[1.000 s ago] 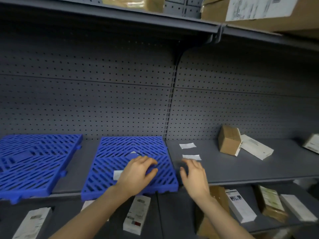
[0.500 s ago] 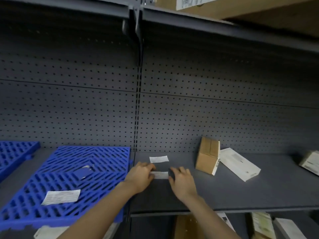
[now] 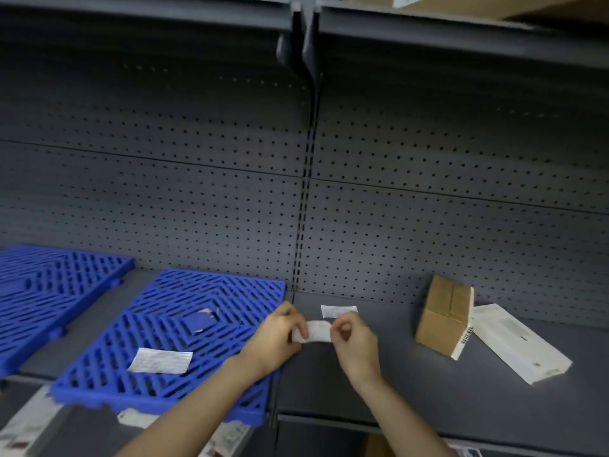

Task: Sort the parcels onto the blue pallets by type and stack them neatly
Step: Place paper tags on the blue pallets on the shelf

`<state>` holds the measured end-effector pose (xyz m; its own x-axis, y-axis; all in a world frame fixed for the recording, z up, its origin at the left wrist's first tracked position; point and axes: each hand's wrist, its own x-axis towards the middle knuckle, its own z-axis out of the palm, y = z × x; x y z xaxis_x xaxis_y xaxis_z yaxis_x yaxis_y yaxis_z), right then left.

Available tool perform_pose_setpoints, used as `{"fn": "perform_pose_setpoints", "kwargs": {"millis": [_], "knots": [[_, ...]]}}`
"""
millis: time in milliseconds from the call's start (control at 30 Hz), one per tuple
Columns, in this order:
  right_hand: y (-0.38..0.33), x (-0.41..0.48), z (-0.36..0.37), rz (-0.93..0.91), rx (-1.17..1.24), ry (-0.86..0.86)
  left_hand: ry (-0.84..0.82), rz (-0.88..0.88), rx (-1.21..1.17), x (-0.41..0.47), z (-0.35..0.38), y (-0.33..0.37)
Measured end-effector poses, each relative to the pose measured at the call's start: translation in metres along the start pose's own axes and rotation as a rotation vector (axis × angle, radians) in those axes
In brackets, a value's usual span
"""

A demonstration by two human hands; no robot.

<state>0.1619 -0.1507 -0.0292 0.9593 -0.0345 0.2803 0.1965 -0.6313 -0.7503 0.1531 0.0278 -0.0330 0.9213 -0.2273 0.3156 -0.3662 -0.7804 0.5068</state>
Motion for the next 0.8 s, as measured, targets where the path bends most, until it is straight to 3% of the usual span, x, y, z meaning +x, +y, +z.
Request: {"fn": "perform_pose_setpoints", "kwargs": {"millis": [100, 367, 600, 800], "knots": [[-0.038, -0.005, 0.014, -0.047, 0.185, 0.061, 0.096, -0.07, -0.055, -0.021, -0.038, -0.011], [-0.168, -0.073, 0.114, -0.177, 0.389, -0.048, 0.441, -0.235, -0.169, -0.137, -0.162, -0.08], [-0.282, -0.147, 0.239, -0.249, 0.43, -0.146, 0.49, -0.319, -0.017, -0.26, -0.267, -0.178], [-0.347, -0.168, 0.316, -0.289, 0.381, -0.227, 0.478, -0.369, 0.055, -0.31, -0.328, -0.241]]}}
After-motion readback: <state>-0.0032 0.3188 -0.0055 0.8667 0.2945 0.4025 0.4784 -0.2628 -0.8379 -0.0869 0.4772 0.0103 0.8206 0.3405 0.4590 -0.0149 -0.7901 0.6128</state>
